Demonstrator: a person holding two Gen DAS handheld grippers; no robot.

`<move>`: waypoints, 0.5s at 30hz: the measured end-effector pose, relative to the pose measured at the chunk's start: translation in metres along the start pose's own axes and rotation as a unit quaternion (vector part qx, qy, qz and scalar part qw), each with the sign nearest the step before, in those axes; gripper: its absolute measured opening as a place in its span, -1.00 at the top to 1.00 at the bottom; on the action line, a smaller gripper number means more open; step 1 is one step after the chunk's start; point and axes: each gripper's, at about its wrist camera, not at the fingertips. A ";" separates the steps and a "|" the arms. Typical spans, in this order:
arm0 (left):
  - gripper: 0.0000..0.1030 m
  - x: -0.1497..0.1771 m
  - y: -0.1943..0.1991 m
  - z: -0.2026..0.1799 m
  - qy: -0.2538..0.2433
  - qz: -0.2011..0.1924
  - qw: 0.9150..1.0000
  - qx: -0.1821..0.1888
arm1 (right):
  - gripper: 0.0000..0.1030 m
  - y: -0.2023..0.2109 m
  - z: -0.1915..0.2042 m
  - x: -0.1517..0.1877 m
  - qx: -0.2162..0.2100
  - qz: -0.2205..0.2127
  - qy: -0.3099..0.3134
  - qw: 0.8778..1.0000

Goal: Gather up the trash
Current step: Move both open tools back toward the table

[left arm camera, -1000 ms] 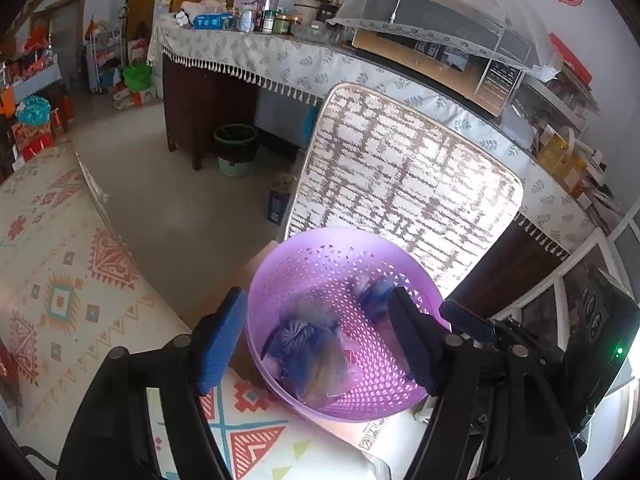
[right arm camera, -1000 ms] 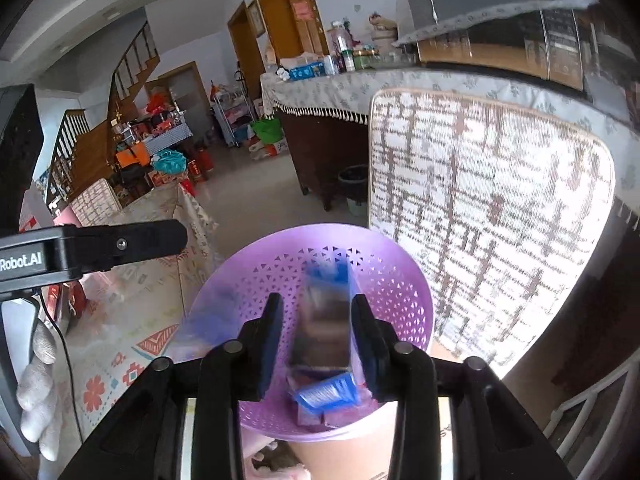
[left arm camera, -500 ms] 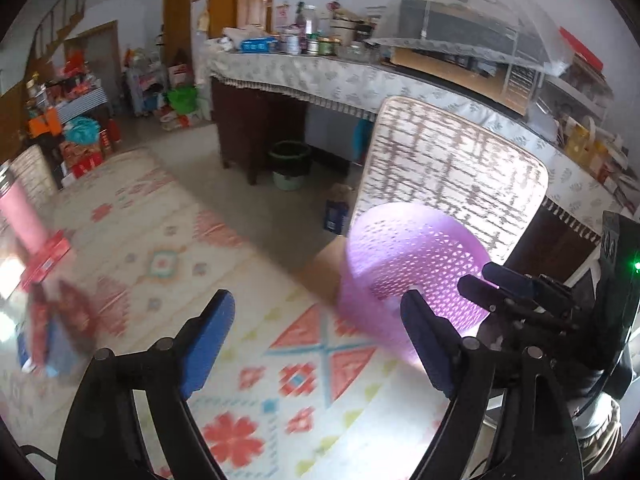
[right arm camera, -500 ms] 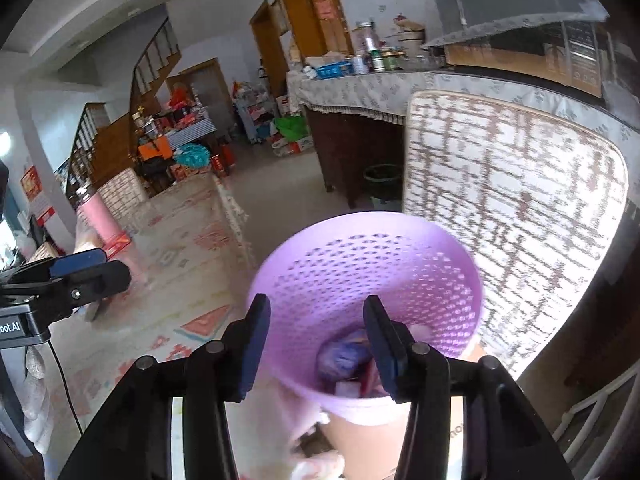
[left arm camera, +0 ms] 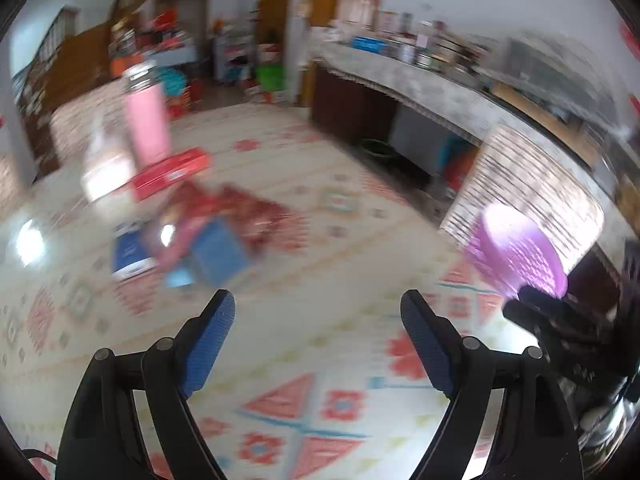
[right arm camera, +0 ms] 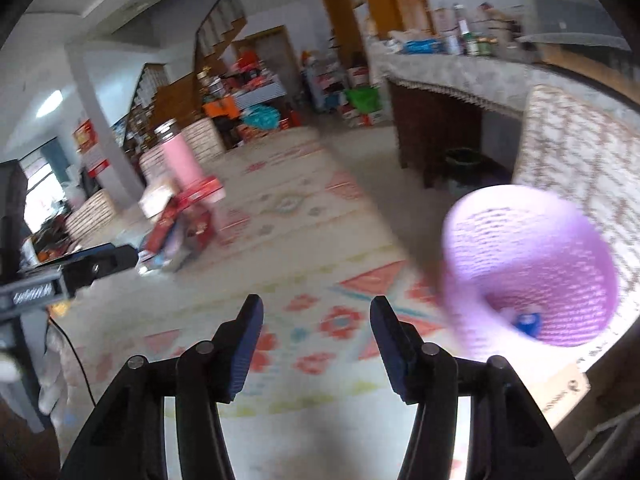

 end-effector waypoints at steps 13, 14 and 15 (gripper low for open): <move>-0.63 -0.008 -0.028 0.117 0.070 0.018 0.996 -0.058 | -0.17 -0.082 0.047 0.010 -0.083 0.041 -0.012 0.996; -0.63 -0.012 -0.032 0.120 0.068 0.019 0.996 -0.058 | -0.18 -0.086 0.047 0.011 -0.087 0.041 -0.014 0.995; -0.63 -0.015 -0.036 0.122 0.066 0.020 0.996 -0.056 | -0.18 -0.089 0.048 0.011 -0.090 0.041 -0.017 0.995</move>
Point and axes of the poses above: each gripper's, at about its wrist camera, not at the fingertips, and y roughly against the way its jaws point, z to its left, x to its underside, and after that the axes turned 7 degrees about -x, right-handed
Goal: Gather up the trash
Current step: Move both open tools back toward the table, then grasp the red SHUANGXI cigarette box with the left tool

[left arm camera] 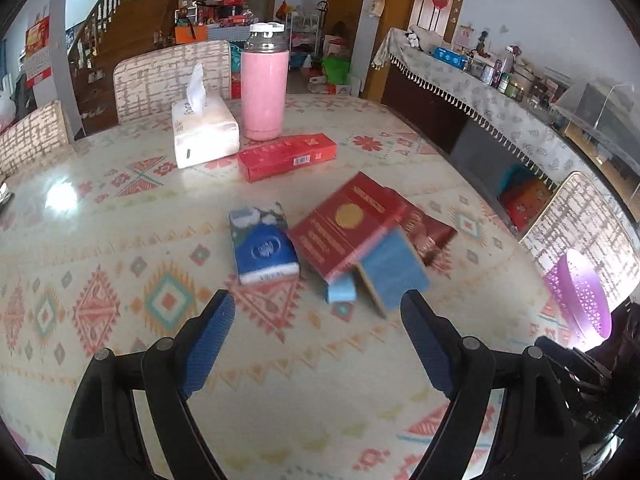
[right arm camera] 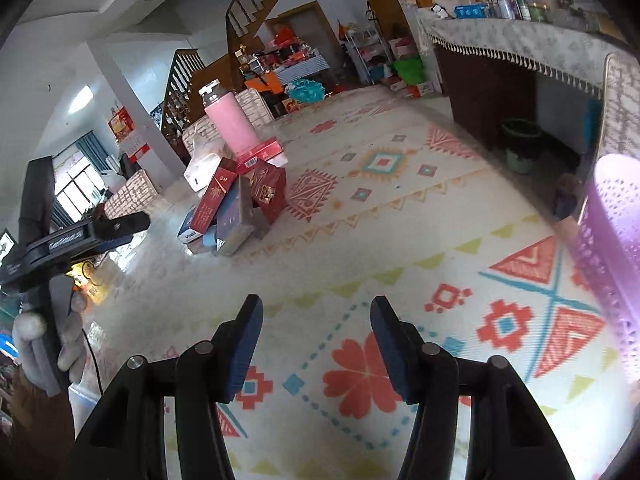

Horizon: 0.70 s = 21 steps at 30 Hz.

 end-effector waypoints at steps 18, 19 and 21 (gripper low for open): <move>-0.63 -0.073 -0.107 0.012 0.060 0.063 0.990 0.115 | -0.31 -0.007 -0.005 -0.002 -0.020 0.007 -0.005 1.000; -0.63 -0.070 -0.106 0.011 0.059 0.068 0.987 0.135 | -0.31 -0.007 -0.006 -0.003 -0.020 0.009 -0.006 1.000; -0.64 -0.063 -0.100 0.004 0.045 0.073 0.982 0.167 | -0.32 -0.007 -0.007 -0.003 -0.021 0.010 -0.007 1.000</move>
Point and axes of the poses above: each gripper's, at about its wrist camera, not at the fingertips, and y roughly against the way its jaws point, z to its left, x to its underside, and after that the axes turned 7 degrees about -x, right-handed
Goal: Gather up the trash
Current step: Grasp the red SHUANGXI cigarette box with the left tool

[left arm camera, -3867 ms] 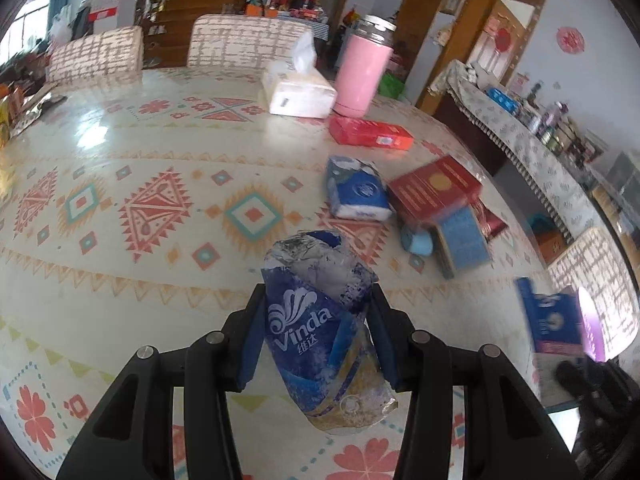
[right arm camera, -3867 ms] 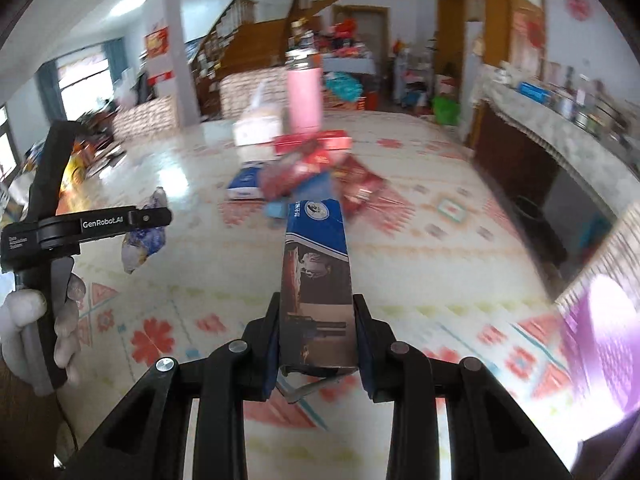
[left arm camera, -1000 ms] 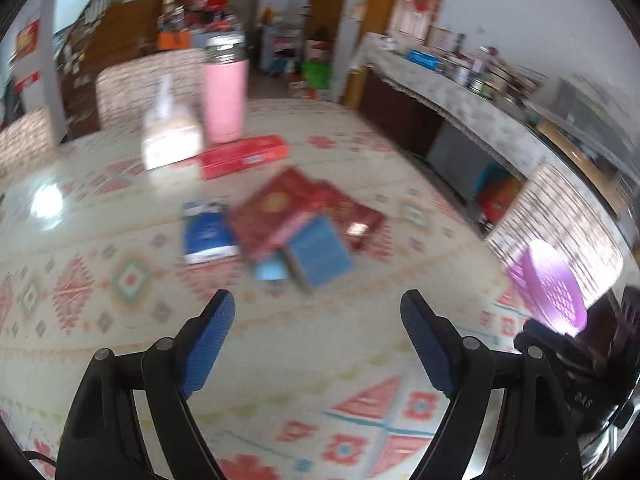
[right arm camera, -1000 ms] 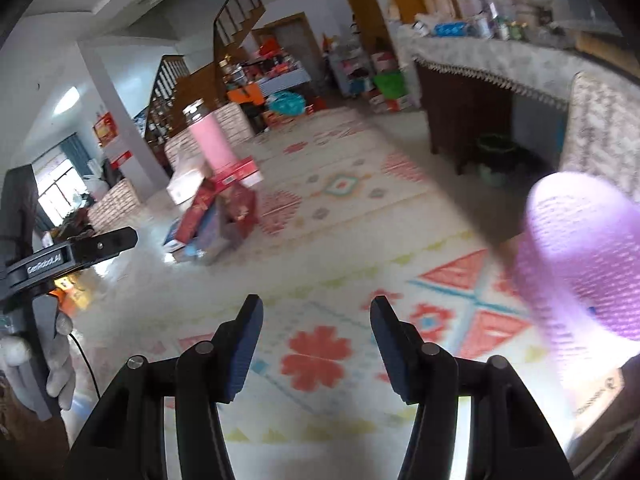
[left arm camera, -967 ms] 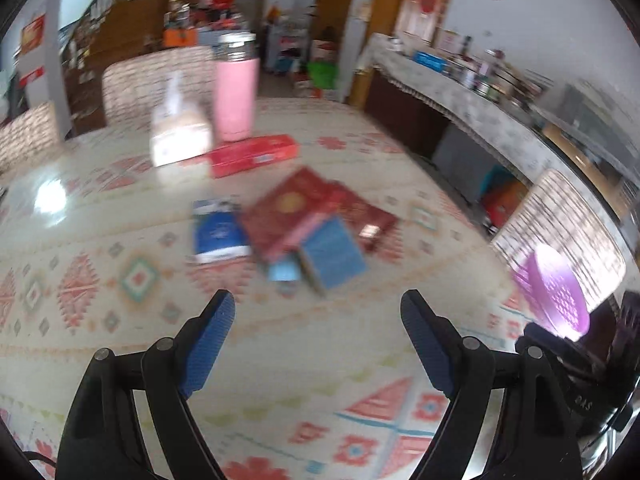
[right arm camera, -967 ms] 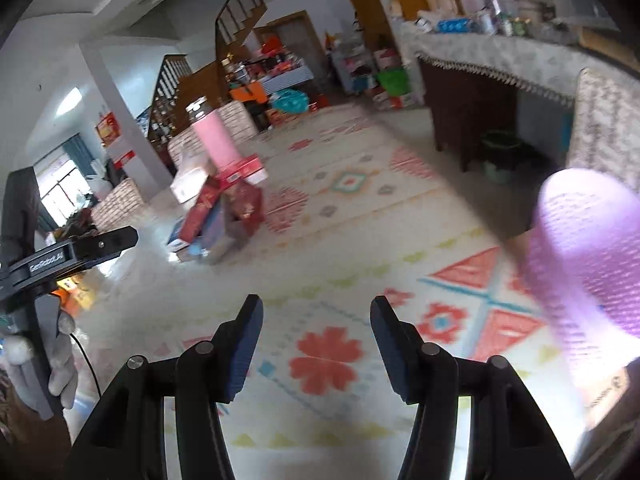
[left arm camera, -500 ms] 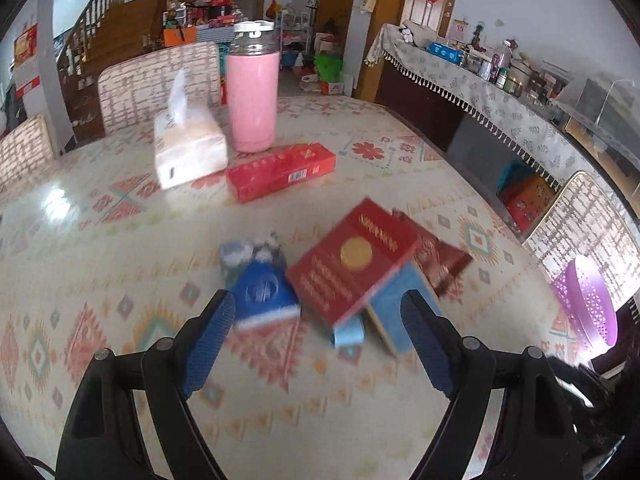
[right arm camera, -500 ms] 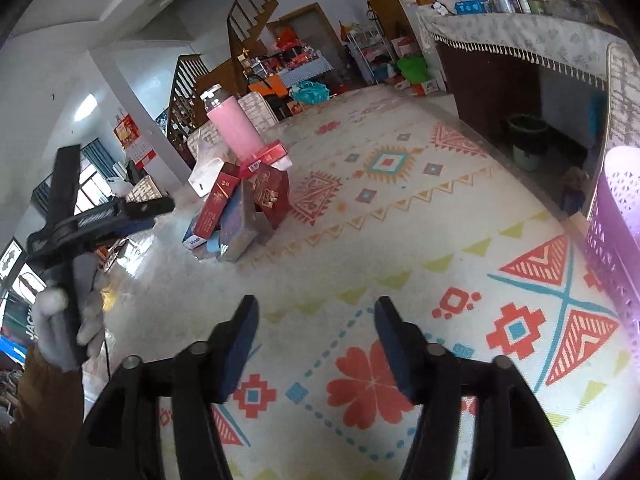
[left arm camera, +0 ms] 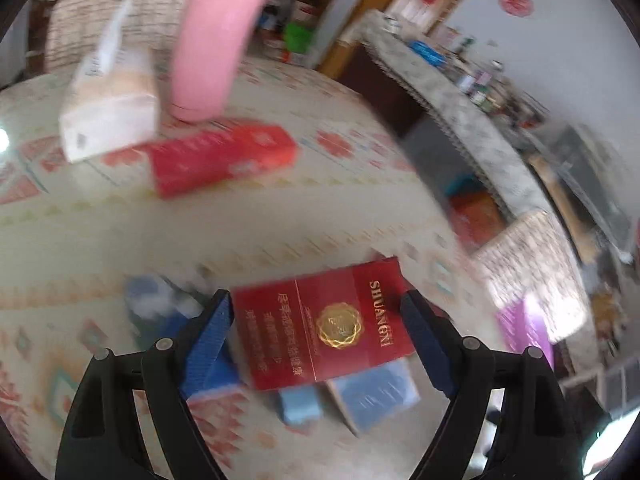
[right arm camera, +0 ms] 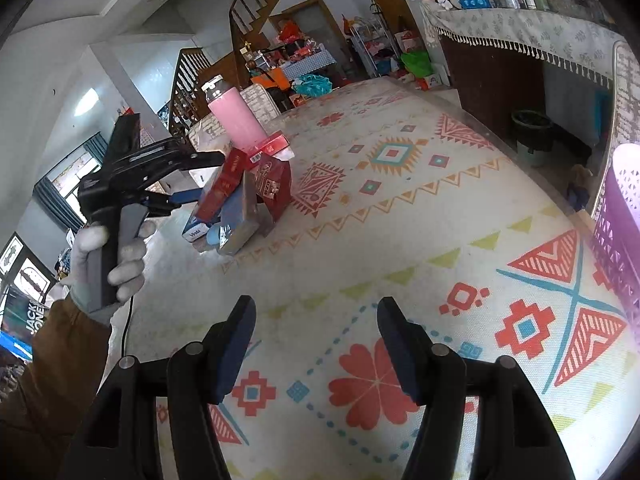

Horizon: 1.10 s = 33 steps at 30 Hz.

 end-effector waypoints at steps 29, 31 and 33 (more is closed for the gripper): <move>-0.68 0.113 0.031 -0.105 -0.214 0.061 0.975 -0.005 | -0.41 0.020 -0.024 -0.001 0.032 -0.053 -0.064 0.996; -0.68 0.108 0.025 -0.110 -0.218 0.057 0.974 -0.006 | -0.41 0.023 -0.026 -0.001 0.032 -0.056 -0.070 0.995; -0.68 0.101 0.018 -0.115 -0.217 0.046 0.975 -0.006 | -0.41 0.024 -0.027 -0.001 0.032 -0.058 -0.074 0.995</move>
Point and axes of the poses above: each gripper's, at about its wrist camera, not at the fingertips, and y roughly against the way its jaws point, z to its left, x to its underside, and after that the axes turned 7 degrees about -x, right-handed
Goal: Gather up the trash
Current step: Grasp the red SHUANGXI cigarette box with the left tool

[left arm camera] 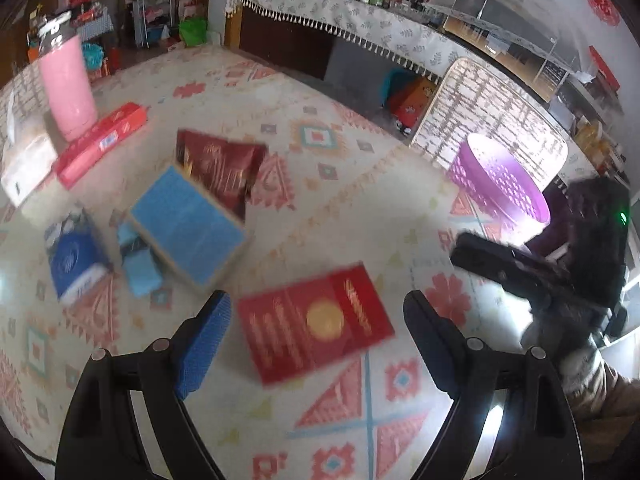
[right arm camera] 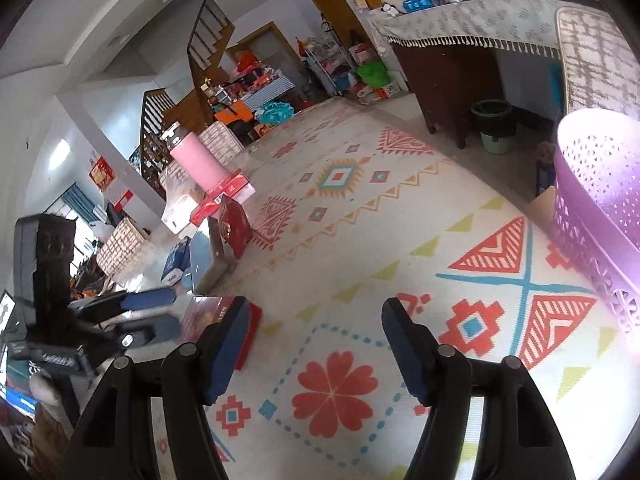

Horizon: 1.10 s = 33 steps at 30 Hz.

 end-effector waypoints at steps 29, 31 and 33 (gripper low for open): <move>-0.06 0.039 -0.017 -0.031 0.038 0.020 0.994 -0.097 | -0.45 0.001 -0.005 0.001 0.003 -0.002 -0.010 1.000; -0.06 0.042 -0.005 -0.024 0.058 0.007 0.994 -0.089 | -0.45 0.001 -0.005 0.001 0.002 -0.002 -0.011 1.000; -0.07 0.048 0.013 -0.015 0.075 -0.013 0.992 -0.104 | -0.45 0.001 -0.004 0.001 0.003 -0.001 -0.010 1.000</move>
Point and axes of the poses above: each gripper's, at about its wrist camera, not at the fingertips, and y roughly against the way its jaws point, z to its left, x to its underside, and after that the axes turned 7 degrees about -x, right-handed
